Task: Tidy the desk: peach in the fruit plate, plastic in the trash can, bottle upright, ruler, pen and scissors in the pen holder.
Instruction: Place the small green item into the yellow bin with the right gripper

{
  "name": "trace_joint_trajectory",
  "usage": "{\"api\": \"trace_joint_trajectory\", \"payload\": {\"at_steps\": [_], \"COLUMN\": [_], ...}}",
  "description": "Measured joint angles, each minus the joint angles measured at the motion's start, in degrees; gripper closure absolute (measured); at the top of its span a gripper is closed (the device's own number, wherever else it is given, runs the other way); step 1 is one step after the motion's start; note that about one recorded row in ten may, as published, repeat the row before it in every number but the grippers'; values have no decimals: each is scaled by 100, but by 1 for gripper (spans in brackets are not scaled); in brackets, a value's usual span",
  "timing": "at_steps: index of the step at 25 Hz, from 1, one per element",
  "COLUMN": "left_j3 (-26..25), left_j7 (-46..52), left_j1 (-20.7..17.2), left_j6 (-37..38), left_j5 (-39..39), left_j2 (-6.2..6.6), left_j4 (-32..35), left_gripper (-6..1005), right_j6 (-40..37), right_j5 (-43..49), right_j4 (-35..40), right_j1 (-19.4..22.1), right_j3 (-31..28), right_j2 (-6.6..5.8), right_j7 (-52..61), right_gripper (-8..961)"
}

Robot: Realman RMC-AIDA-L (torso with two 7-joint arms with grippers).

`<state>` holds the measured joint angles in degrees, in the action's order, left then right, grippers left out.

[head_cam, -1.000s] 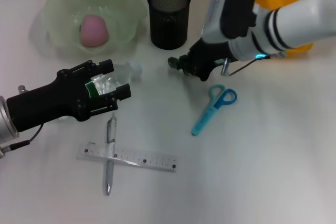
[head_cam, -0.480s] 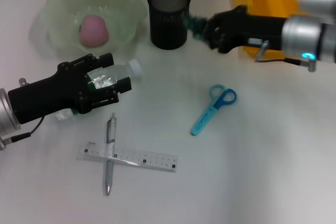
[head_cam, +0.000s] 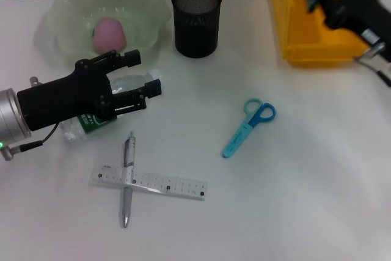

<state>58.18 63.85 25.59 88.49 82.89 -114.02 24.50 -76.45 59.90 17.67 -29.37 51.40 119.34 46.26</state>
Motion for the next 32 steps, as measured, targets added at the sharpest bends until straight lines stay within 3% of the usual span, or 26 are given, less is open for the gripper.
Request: {"api": "trace_joint_trajectory", "payload": {"at_steps": [4,11,15,26,28,32], "left_j3": [0,0,0,0,0,0], "left_j7": [2,9,12,3,2,1], "left_j1": [27,-4,-41,-72,-72,-70], "left_j6": [0,9,30,10,10,6], "left_j5": [11,17,16,24,25,26], "left_j2": [3,-2,-4,-6,-6,-6], "left_j4": [18,63,64,64,64,64], "left_gripper": [181,181,181,182,182,182], "right_j6": [505,1463,1592,1892,1894,1753], "right_j5": [-819,-922,-937,-950,-952,-995], "right_j4": [-192,-145,-142,-81,-81,-30], "right_j1": [-48,-325,-410,-459,-460,-386], "right_j3": [-88,-199,-189,-208,-213,-291], "right_j2": [1,-11,-15,-17,-17,-17], "right_j7": [-501,-518,-558,-567,-568,-505], "right_gripper": [927,928,929,747,510,378]}}
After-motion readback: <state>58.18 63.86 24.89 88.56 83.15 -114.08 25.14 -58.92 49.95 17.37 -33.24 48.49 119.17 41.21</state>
